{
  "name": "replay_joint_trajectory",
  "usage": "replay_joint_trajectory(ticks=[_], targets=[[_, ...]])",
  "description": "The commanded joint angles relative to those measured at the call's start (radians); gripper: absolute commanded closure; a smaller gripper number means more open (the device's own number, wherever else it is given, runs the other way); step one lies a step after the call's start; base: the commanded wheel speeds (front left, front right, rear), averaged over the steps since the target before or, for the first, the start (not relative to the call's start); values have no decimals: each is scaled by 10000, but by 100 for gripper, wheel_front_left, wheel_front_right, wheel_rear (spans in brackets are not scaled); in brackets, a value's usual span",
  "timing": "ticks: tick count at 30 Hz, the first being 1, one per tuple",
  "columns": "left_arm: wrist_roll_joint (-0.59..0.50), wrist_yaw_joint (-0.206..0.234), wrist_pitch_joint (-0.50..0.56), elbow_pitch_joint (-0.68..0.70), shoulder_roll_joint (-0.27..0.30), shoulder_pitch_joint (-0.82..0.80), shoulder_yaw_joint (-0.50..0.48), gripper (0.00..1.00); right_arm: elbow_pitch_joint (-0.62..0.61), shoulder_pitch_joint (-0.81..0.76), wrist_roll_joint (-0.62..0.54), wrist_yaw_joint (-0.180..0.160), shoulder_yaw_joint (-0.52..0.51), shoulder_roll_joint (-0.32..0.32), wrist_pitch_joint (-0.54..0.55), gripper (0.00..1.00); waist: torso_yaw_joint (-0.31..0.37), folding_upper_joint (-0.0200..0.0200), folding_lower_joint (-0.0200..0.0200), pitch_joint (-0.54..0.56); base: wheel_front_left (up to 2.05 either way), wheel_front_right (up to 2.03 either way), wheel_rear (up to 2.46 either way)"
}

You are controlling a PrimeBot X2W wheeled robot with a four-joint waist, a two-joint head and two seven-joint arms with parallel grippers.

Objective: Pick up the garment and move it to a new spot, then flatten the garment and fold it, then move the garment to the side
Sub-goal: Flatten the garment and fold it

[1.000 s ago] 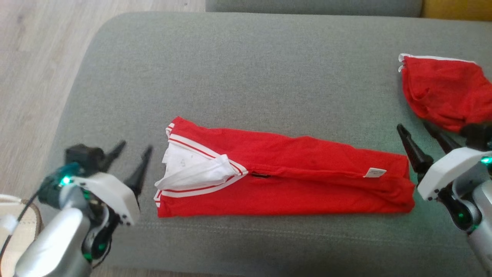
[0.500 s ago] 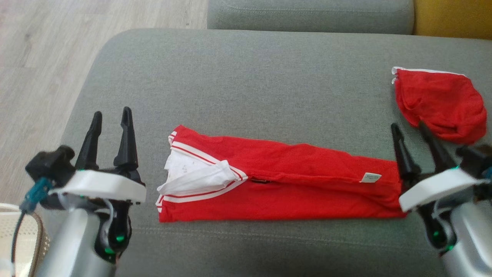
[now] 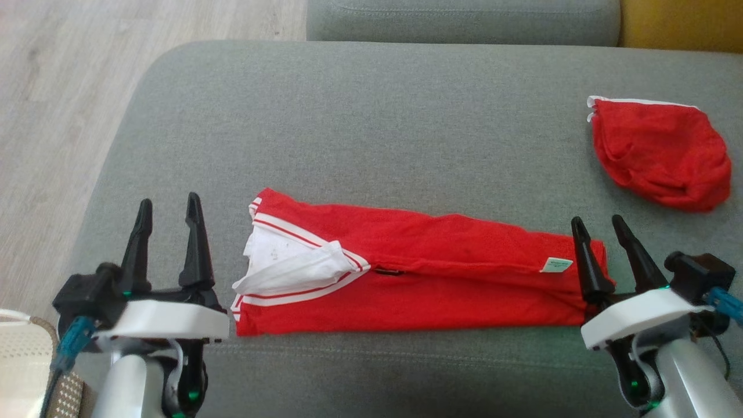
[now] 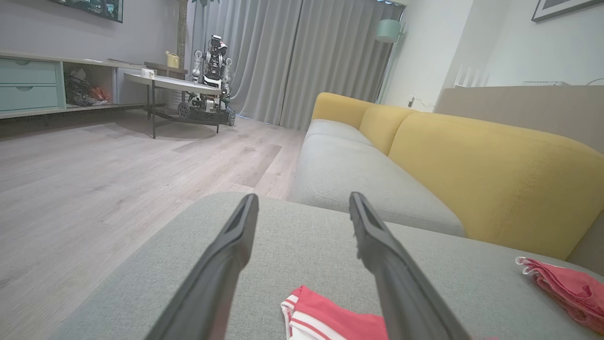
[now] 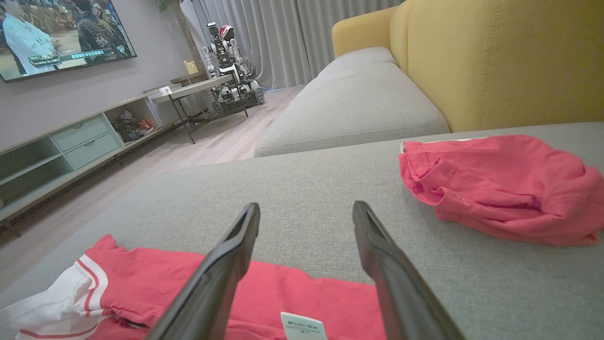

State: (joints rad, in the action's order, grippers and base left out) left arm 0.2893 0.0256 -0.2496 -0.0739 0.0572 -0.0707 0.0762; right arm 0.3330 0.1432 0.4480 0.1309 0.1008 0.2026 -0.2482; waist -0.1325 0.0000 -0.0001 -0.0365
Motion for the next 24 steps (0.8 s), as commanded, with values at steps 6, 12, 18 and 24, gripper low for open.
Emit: replay_joint_trajectory(ticks=[6, 12, 18, 24], targets=[[-276, -356, -121, 269, -61, -560, -660, 0, 161, 327, -110, -2, -304, -157, 29, 0, -2, 0, 1, -288, 0, 0, 0], [-55, -272, -121, 226, -67, -681, -395, 0, 1485, 695, -130, -2, -1100, -733, 641, 0, -70, 0, 1, -539, 0, 0, 0], [26, -216, -122, 141, -68, -769, -224, 0, 2512, 1091, -726, -2, -1635, -930, 540, 0, -173, 0, 1, -646, 0, 0, 0], [100, -209, -122, 122, -69, -820, -265, 0, 3462, 1299, -1532, -2, -2296, -1013, 392, 0, -232, 0, 1, -675, 0, 0, 0]])
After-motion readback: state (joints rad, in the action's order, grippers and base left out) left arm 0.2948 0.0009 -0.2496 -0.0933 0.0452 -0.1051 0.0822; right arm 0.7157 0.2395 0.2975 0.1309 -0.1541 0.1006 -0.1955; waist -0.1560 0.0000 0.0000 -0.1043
